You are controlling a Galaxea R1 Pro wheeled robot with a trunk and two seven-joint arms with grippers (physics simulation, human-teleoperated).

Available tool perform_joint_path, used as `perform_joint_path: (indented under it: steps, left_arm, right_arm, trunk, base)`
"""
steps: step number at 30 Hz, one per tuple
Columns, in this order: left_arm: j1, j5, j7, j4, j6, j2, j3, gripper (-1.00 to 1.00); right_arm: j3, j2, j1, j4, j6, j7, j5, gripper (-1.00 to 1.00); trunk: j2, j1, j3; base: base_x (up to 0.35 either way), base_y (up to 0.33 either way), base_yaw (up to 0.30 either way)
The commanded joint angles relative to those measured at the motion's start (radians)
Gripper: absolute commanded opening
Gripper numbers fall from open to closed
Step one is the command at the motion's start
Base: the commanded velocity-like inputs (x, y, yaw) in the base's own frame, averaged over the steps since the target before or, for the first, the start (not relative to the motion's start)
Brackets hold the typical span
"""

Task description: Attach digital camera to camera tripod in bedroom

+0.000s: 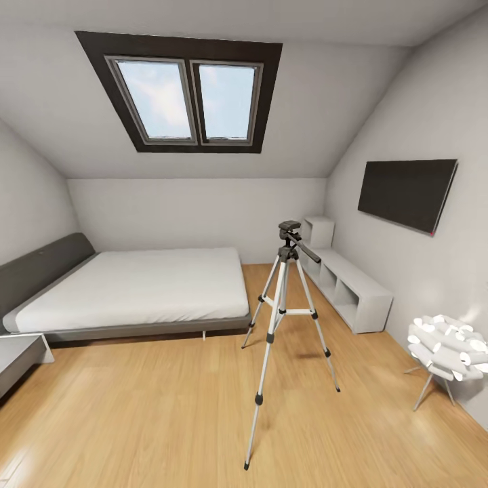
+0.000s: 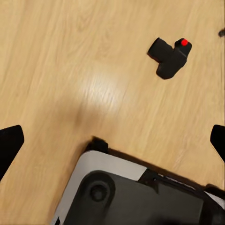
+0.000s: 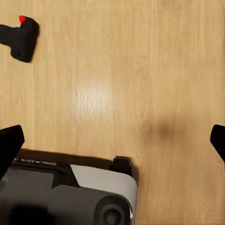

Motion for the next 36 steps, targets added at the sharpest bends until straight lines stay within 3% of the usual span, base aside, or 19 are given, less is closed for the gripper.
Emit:
perform_joint_path:
  steps: [1, 2, 3, 8, 9, 12, 13, 16, 19, 20, 21, 28, 29, 36]
  left_arm:
    - [-0.008, 0.010, 0.007, -0.044, 0.054, 0.004, 0.001, 1.00]
    - [-0.034, 0.012, 0.015, -0.119, 0.135, 0.008, 0.002, 1.00]
    - [-0.052, 0.013, 0.017, -0.151, 0.168, 0.010, 0.002, 1.00]
    - [-0.183, 0.022, 0.026, -0.241, 0.283, -0.001, 0.002, 1.00]
    - [-0.256, 0.023, 0.031, -0.240, 0.314, -0.018, 0.002, 1.00]
    - [-0.370, 0.021, 0.050, -0.213, 0.359, -0.058, 0.000, 1.00]
    - [-0.496, 0.021, 0.092, -0.152, 0.398, -0.116, -0.001, 1.00]
    - [-0.565, 0.021, 0.118, -0.118, 0.393, -0.160, 0.000, 1.00]
    - [-0.588, 0.016, 0.130, -0.107, 0.354, -0.192, -0.001, 1.00]
    - [-0.600, 0.012, 0.140, -0.104, 0.307, -0.218, -0.002, 1.00]
    - [-0.604, 0.011, 0.145, -0.106, 0.283, -0.227, -0.003, 1.00]
    - [-0.611, 0.018, 0.162, -0.142, 0.247, -0.265, -0.011, 1.00]
    - [-0.612, 0.019, 0.163, -0.144, 0.245, -0.283, -0.025, 1.00]
    - [-0.612, 0.022, 0.166, -0.142, 0.243, -0.304, -0.071, 1.00]
  right_arm:
    - [0.005, -0.002, 0.000, -0.054, 0.031, -0.001, -0.010, 1.00]
    - [0.000, -0.005, 0.001, -0.148, 0.092, -0.003, -0.009, 1.00]
    - [-0.002, -0.007, -0.001, -0.191, 0.127, -0.004, -0.009, 1.00]
    - [-0.030, -0.012, -0.040, -0.353, 0.308, -0.009, -0.010, 1.00]
    - [-0.046, -0.010, -0.085, -0.388, 0.368, -0.009, -0.011, 1.00]
    - [-0.069, -0.005, -0.170, -0.416, 0.438, -0.005, -0.016, 1.00]
    - [-0.099, -0.001, -0.280, -0.424, 0.488, 0.004, -0.027, 1.00]
    - [-0.132, 0.000, -0.355, -0.437, 0.509, 0.017, -0.054, 1.00]
    - [-0.147, 0.000, -0.382, -0.462, 0.521, 0.025, -0.080, 1.00]
    - [-0.153, 0.000, -0.396, -0.487, 0.533, 0.029, -0.091, 1.00]
    - [-0.155, -0.001, -0.401, -0.496, 0.540, 0.030, -0.095, 1.00]
    - [-0.161, -0.004, -0.409, -0.515, 0.563, 0.042, -0.112, 1.00]
    - [-0.163, -0.007, -0.410, -0.516, 0.566, 0.057, -0.115, 1.00]
    - [-0.165, -0.011, -0.410, -0.513, 0.584, 0.101, -0.117, 1.00]
  trunk:
    - [-0.002, 0.000, -0.002]
    - [-0.002, 0.000, -0.002]
    - [-0.002, 0.000, -0.002]
    - [-0.002, 0.000, -0.002]
    - [-0.002, 0.000, -0.002]
    - [-0.002, 0.000, -0.002]
    - [-0.002, 0.000, -0.002]
    - [-0.002, 0.000, -0.002]
    - [-0.002, 0.000, -0.002]
    - [-0.002, 0.000, -0.002]
    - [-0.002, 0.000, -0.002]
    - [-0.002, 0.000, -0.002]
    - [-0.002, 0.000, -0.002]
    - [-0.002, 0.000, -0.002]
  base:
    - [0.000, 0.000, 0.000]
    - [0.000, 0.000, 0.000]
    - [0.000, 0.000, 0.000]
    - [0.000, 0.000, 0.000]
    - [0.000, 0.000, 0.000]
    - [0.000, 0.000, 0.000]
    - [0.000, 0.000, 0.000]
    - [0.000, 0.000, 0.000]
    - [0.000, 0.000, 0.000]
    - [0.000, 0.000, 0.000]
    - [0.000, 0.000, 0.000]
    - [0.000, 0.000, 0.000]
    - [0.000, 0.000, 0.000]
    - [0.000, 0.000, 0.000]
